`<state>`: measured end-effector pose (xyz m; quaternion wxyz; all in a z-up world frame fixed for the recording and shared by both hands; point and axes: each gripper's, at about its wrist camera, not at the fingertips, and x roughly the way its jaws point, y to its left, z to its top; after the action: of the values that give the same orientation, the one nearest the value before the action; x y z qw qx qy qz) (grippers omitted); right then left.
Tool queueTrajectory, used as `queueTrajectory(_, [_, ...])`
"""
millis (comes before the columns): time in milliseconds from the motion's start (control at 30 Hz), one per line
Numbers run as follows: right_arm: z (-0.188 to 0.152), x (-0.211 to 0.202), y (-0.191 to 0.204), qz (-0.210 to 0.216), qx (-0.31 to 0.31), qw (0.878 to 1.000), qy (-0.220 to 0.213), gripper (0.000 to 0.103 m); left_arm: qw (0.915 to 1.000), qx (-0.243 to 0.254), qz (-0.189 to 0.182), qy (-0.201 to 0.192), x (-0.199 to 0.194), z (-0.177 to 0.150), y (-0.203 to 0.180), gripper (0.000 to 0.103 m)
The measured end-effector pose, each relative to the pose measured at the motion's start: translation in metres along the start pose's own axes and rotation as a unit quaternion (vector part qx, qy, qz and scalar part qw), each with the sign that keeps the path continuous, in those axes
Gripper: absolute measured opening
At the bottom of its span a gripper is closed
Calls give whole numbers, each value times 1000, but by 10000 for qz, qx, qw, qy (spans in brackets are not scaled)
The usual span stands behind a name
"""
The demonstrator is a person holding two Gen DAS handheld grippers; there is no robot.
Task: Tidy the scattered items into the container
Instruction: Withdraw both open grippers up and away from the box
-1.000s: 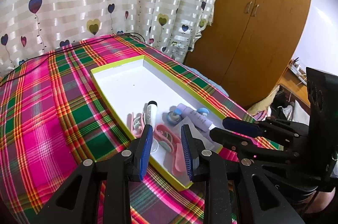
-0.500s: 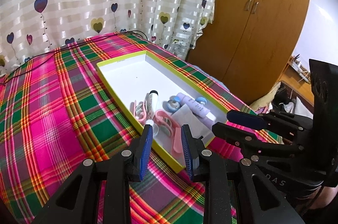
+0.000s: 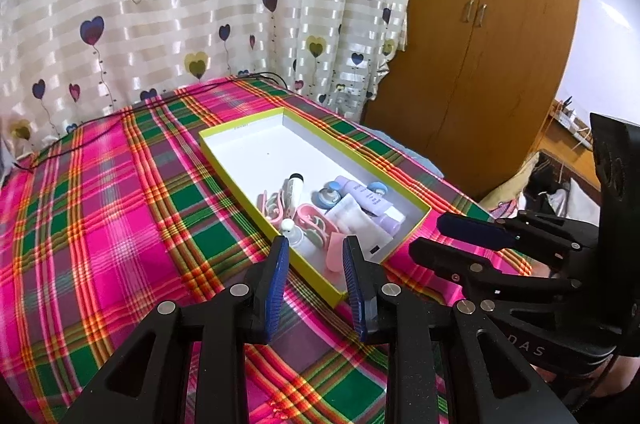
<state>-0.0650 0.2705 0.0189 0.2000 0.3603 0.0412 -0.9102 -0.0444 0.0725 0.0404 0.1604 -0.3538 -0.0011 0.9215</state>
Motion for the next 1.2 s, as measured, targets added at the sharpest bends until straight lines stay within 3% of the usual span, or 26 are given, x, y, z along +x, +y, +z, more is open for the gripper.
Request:
queueTrajectory(633, [-4,-15,12,-134,-174,9997,-130,34,9997,-243,-64,76,-14,-14,5,28])
queueTrajectory(867, [-4,-16,14,-262,-269,9991,-170,34,9998,-3,211,5,-16,-16,-6,29])
queueTrajectory(1200, [-6,-19,17,-425,-405,9980,-237,34,9998,-42,182,65,-13,-18,-5,29])
